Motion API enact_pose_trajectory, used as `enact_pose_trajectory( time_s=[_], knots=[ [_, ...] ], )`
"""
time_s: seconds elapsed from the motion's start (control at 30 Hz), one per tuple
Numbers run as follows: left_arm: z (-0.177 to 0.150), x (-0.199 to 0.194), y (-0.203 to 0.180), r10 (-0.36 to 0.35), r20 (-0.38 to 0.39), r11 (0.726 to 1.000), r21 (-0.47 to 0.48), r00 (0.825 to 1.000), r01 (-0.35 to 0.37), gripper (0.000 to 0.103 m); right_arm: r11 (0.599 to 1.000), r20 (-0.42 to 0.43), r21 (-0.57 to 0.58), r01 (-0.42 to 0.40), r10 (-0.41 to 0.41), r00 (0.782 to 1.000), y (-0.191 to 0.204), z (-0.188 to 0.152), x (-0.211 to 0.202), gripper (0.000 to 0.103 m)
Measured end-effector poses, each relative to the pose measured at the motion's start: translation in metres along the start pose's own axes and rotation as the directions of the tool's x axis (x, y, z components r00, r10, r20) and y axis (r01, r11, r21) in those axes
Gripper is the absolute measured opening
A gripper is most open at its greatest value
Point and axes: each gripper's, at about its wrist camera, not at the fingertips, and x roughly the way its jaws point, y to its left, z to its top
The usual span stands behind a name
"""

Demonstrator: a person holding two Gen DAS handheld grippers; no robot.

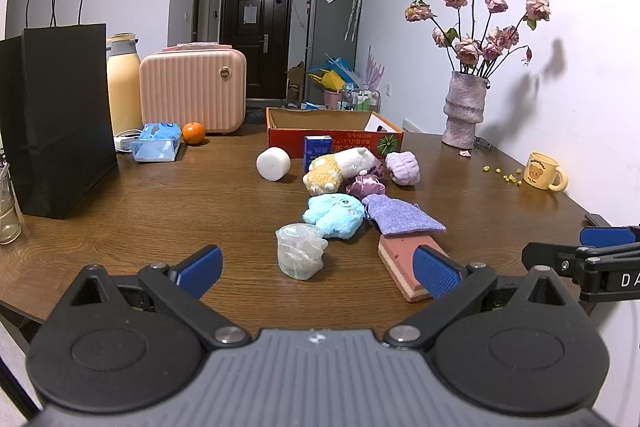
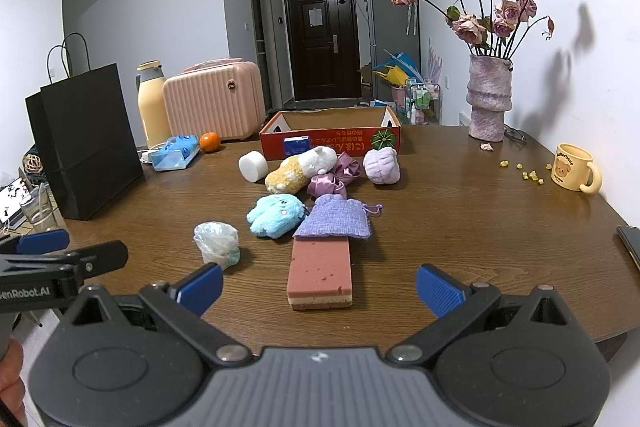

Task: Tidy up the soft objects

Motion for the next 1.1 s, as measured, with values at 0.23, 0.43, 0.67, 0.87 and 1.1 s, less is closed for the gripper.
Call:
enact_pose_trajectory(
  time_s=[0.23,0.43,0.67,0.87,1.1],
  knots=[
    [-0.002,0.000,-0.006,-0.002,-0.005,1.000,0.000,1.000,0.002,0.103,1.000,-0.005,-0.007,0.008,-0.008,1.000,-0.002,0.000,0.003,0.103],
    [-0.003,0.014,-0.007,-0.009,-0.021,1.000,-0.007,1.000,0.009,0.103,1.000,-0.016,-0.025,0.018,-0.018,1.000,-0.002,0.000,0.017,0.103],
    [-0.005,0.025,-0.002,-0.015,-0.028,1.000,-0.015,0.999,0.014,0.103,0.999,-0.029,-0.040,0.015,-0.016,0.999,0.000,-0.004,0.032,0.103],
    [-0.005,0.039,-0.002,-0.025,-0.039,1.000,-0.016,0.999,0.024,0.103,0.999,-0.040,-0.050,0.018,-0.020,0.999,0.001,-0.006,0.046,0.103],
    [-0.003,0.048,-0.002,-0.011,-0.029,1.000,-0.008,1.000,0.011,0.103,0.998,-0.057,-0.060,0.025,-0.029,0.998,0.001,-0.007,0.062,0.103]
  ],
)
